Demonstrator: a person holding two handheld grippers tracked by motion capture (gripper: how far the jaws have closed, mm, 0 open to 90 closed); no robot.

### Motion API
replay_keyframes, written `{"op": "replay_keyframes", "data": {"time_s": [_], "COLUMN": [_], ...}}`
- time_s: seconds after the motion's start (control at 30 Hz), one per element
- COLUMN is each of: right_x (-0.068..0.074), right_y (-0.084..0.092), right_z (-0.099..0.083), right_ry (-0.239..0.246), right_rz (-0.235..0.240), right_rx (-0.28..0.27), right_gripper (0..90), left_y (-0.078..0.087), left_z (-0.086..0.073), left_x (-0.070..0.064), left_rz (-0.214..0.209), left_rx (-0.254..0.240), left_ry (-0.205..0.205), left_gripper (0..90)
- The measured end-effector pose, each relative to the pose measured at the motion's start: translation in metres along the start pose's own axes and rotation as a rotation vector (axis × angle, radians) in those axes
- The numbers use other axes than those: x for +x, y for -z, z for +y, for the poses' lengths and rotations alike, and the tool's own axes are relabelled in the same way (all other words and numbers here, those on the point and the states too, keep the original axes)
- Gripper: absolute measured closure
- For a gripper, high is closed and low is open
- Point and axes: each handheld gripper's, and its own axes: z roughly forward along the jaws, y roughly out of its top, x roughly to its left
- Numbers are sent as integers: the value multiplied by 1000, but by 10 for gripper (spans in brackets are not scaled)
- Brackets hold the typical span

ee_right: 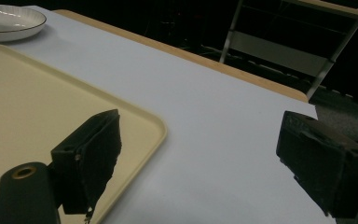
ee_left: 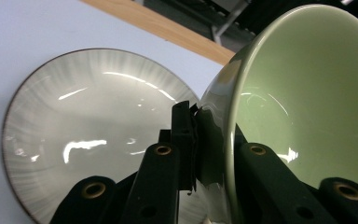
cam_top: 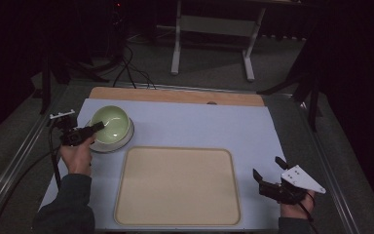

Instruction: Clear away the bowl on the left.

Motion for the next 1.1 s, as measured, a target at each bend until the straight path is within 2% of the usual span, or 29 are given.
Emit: {"op": "replay_keyframes", "data": {"time_s": [0.2, 0.27, 0.33, 0.43, 0.83, 1.1], "right_x": [0, 0, 0, 0, 1, 0], "right_y": [0, 0, 0, 0, 0, 2], "right_z": [0, 0, 0, 0, 0, 1], "right_ry": [0, -3, -2, -2, 4, -13], "right_rz": [-1, 0, 0, 0, 2, 19], "right_rx": [-1, -1, -1, -2, -2, -29], "right_gripper": [135, 135, 135, 135, 135, 134], "left_y": [2, 4, 5, 5, 9, 8], "left_z": [-1, -2, -3, -3, -13, -17], "left_x": [-6, -13, -18, -22, -40, -51], "left_rz": [-11, -24, -17, -13, -65, -85], "left_rx": [-1, 2, 1, 4, -3, 20], "left_ry": [-11, -42, -70, -85, -120, -143], "left_gripper": [833, 833, 833, 832, 832, 832]}}
